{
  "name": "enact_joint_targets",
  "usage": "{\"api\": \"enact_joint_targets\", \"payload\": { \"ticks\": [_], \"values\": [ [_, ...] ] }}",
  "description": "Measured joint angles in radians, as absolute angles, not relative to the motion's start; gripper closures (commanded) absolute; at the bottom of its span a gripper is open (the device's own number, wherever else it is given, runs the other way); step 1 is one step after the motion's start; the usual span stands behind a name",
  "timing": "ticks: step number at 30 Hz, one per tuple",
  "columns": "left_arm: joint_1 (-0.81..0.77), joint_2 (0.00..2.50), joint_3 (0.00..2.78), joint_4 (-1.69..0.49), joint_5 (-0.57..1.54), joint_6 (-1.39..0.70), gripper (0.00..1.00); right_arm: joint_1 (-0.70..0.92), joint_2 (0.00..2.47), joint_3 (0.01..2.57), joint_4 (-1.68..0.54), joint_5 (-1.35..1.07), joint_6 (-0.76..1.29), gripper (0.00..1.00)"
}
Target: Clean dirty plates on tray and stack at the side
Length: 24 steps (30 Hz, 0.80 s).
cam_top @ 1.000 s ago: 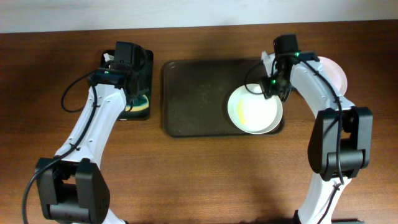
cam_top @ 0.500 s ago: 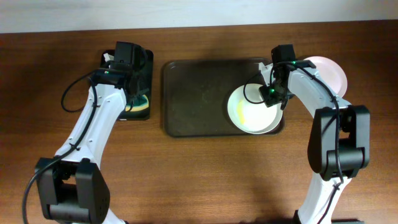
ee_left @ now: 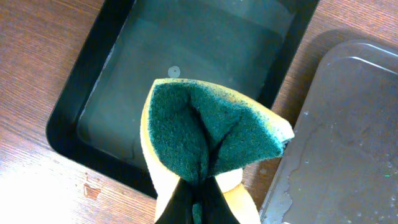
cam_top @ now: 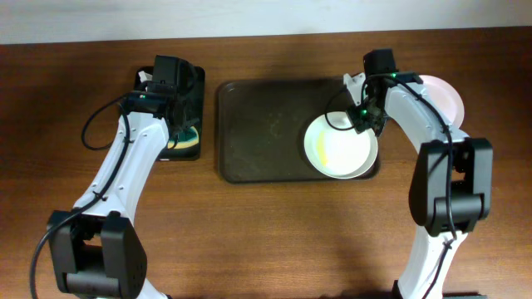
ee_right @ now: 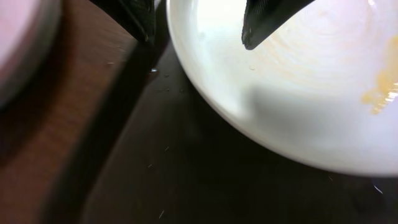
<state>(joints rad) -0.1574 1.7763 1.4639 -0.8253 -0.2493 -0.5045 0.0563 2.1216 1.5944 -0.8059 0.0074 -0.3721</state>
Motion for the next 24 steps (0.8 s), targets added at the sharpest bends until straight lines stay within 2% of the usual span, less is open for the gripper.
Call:
{"api": "enact_joint_targets", "payload": {
  "ticks": [4, 9, 17, 24],
  "values": [
    [-0.157, 1.776, 1.464, -0.825, -0.249, -0.505, 1.0, 0.056, 2.156, 1.594, -0.842, 0.011, -0.377, 0.55],
    [-0.157, 1.776, 1.464, -0.825, -0.249, -0.505, 1.0, 0.056, 2.157, 1.594, -0.899, 0.011, -0.363, 0.65],
    [-0.157, 1.776, 1.464, -0.825, -0.249, -0.505, 1.0, 0.092, 2.157, 1.646, -1.08, 0.011, -0.235, 0.64],
    [-0.157, 1.776, 1.464, -0.825, -0.231, -0.505, 1.0, 0.107, 2.157, 1.648, -1.089, 0.007, -0.175, 0.65]
  ]
}}
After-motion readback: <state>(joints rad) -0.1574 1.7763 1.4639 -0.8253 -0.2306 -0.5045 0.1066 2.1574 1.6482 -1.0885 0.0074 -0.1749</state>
